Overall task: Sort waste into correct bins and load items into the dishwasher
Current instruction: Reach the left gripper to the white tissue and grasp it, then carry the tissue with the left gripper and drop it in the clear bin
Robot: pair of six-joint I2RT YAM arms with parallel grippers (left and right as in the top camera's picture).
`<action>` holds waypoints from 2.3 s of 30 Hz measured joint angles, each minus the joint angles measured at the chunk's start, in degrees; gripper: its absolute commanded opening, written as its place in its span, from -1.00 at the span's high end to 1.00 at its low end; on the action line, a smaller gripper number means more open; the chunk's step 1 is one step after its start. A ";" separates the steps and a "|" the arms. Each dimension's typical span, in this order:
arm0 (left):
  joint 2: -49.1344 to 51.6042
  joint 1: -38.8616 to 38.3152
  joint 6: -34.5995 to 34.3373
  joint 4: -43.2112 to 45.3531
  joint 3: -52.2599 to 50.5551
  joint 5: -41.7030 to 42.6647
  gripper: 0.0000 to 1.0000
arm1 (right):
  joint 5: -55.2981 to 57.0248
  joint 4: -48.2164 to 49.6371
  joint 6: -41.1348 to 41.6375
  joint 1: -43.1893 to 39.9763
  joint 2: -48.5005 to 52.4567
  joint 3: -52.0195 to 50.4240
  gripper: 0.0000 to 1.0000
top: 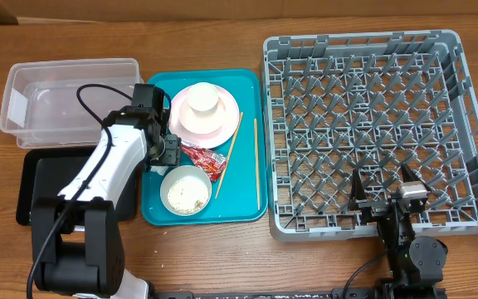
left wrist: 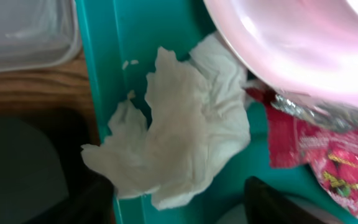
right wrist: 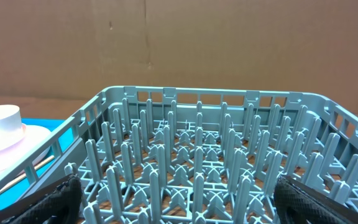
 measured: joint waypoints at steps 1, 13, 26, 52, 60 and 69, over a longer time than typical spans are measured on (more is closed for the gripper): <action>0.11 0.00 0.28 0.48 0.00 -0.37 -0.50 | -0.02 0.02 -0.04 0.00 0.00 0.00 -1.00; 2.56 0.00 0.92 3.82 0.00 -1.38 -0.33 | 0.00 0.00 0.00 0.00 0.00 0.00 -1.00; 6.25 -0.48 1.90 4.00 0.00 -1.01 0.92 | 0.00 0.00 -0.02 0.00 0.00 0.00 -1.00; 1.75 2.10 0.63 -4.98 28.26 -17.29 0.92 | 0.02 0.02 -0.02 0.00 0.00 0.00 -1.00; 3.26 10.38 -0.02 -0.31 28.02 -18.80 0.88 | 0.00 0.02 -0.02 0.00 0.00 0.00 -1.00; 13.51 15.91 -0.57 4.15 27.12 -18.78 -0.77 | -0.02 0.02 -0.04 0.00 0.00 0.00 -1.00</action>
